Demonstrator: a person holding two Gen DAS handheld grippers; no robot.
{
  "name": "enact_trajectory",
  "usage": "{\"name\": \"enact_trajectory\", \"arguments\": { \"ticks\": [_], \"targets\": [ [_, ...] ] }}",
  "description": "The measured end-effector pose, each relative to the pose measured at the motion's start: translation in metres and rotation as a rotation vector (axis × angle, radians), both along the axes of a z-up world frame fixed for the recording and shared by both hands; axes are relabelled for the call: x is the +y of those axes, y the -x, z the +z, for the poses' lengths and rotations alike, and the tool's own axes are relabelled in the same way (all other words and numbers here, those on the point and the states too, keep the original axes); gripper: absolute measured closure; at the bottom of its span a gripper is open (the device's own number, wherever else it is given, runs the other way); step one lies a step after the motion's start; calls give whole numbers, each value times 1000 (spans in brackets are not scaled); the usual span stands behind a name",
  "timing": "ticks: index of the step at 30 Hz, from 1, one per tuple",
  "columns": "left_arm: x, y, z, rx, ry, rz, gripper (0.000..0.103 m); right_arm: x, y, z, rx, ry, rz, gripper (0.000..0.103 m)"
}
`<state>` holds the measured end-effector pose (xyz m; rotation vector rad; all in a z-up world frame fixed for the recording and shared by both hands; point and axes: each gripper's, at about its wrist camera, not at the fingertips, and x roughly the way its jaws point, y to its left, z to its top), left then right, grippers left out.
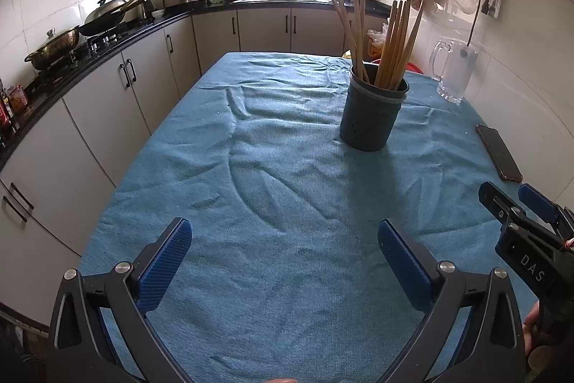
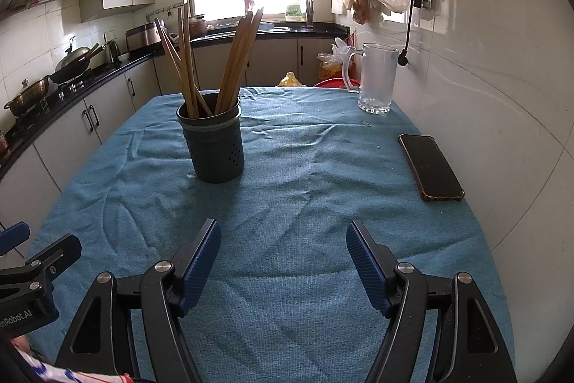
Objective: Organize utensils
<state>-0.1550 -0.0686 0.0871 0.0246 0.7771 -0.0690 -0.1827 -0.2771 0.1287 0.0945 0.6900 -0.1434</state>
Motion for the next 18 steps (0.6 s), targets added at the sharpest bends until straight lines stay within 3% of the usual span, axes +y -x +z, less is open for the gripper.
{"name": "enact_trajectory", "arguments": {
  "ticks": [18],
  "targets": [
    [0,-1,-4,12,6,-5,0,4,-2,-5,7,-1,8,25]
  ]
}}
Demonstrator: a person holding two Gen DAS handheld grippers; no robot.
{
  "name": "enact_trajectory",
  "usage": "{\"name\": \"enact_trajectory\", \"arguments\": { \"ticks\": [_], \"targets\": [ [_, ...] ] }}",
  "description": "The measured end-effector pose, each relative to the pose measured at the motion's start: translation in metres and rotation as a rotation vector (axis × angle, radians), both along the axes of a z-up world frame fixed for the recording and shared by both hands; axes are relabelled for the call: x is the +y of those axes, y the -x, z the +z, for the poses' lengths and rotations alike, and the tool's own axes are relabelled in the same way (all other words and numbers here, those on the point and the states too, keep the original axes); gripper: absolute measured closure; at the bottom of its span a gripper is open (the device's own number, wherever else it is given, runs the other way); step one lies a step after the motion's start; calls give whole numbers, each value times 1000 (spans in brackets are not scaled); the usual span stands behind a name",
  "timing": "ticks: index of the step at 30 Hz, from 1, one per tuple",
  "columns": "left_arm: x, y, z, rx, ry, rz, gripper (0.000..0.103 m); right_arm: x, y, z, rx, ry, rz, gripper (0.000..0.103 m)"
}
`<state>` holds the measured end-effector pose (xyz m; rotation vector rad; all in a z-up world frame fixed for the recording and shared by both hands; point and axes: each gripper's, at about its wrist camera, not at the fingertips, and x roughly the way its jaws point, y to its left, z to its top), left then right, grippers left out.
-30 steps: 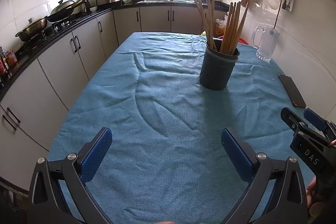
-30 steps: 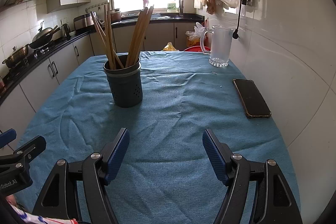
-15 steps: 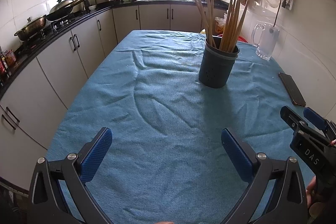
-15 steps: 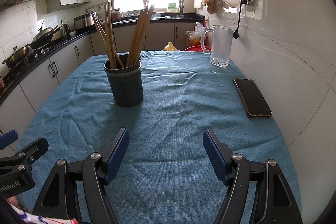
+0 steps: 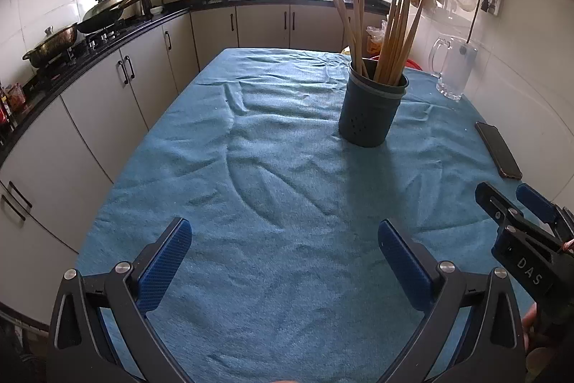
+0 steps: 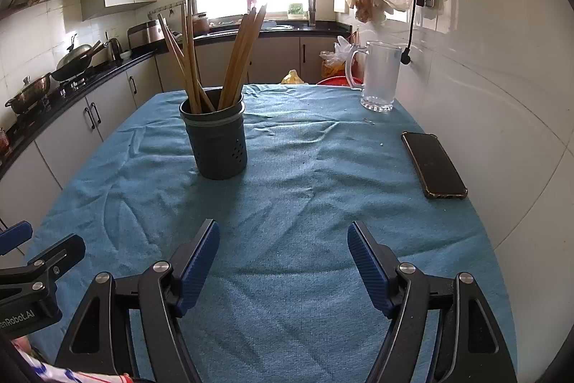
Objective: Organize utensils
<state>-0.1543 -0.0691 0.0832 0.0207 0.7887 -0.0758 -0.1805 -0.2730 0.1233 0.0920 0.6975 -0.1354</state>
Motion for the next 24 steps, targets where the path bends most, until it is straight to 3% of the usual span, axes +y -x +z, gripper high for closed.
{"name": "enact_trajectory", "arguments": {
  "ticks": [24],
  "targets": [
    [4,-14,-4,1,-21,7,0,0,-5,-4,23,4,11,24]
  ]
}}
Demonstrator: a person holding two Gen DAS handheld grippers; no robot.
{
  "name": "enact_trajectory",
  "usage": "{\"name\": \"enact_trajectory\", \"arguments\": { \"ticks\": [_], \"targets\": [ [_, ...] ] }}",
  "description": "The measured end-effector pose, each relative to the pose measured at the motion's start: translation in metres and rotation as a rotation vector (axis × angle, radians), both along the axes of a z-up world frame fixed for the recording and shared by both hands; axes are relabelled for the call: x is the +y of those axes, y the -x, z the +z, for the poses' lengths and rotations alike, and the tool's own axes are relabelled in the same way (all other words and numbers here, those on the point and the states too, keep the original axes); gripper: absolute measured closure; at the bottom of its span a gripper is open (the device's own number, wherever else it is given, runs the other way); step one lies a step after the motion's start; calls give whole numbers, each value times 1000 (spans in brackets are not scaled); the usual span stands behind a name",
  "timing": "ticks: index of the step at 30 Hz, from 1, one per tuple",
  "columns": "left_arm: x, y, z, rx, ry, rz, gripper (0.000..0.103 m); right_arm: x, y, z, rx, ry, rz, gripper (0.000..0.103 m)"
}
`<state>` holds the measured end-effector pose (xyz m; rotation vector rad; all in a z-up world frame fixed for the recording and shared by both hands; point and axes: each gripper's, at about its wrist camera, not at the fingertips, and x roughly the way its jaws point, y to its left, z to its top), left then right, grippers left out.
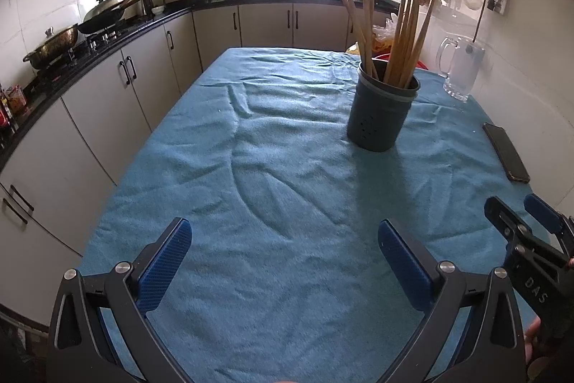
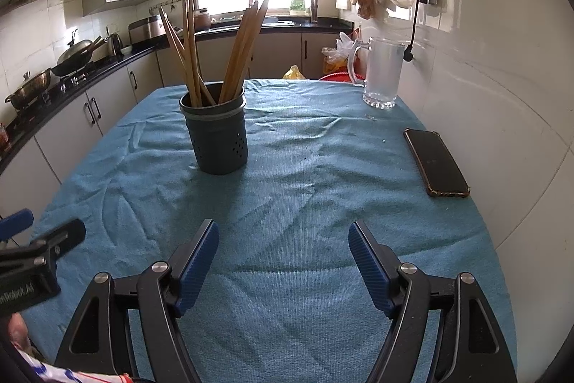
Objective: Organize utensils
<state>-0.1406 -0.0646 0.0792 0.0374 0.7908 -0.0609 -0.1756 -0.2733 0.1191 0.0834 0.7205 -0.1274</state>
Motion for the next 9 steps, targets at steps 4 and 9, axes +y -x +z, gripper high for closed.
{"name": "enact_trajectory", "arguments": {
  "ticks": [4,9],
  "targets": [
    [-2,-7,-7,23,-2,-25,0,-3,-7,-8,30,-11,-1,24],
    [-4,-17,-14,54,-12,-37,0,-14,-15,-16,61,-40,-11,24]
  ]
}}
